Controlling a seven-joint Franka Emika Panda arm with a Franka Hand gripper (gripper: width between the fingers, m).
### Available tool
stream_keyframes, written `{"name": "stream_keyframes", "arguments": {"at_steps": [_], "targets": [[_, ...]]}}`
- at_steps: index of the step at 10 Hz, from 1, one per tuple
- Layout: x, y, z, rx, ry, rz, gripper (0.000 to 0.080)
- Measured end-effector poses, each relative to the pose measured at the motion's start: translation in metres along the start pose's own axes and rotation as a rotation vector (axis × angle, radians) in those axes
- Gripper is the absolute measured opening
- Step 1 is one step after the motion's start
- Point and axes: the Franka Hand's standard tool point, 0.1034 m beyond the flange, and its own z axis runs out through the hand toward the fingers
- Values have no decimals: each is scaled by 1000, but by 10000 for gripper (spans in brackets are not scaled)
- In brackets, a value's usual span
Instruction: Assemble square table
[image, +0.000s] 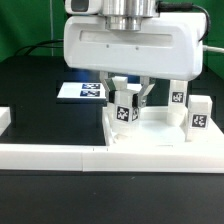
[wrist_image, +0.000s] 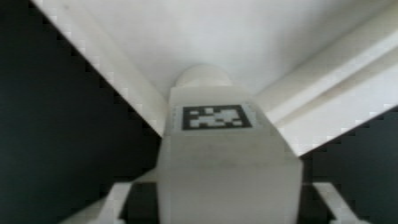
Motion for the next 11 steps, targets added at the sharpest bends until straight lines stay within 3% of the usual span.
{"name": "stream_keyframes", "arguments": {"at_steps": [3,6,8,9,11], "targets": [[3,3,2,-2,-1,290,293],[11,11,3,-23,-38,662,293],[7,14,4,1,-114,984,293],[5,12,4,-6,-126,1131,293],[4,12,4,-8,-125,1146,293]]}}
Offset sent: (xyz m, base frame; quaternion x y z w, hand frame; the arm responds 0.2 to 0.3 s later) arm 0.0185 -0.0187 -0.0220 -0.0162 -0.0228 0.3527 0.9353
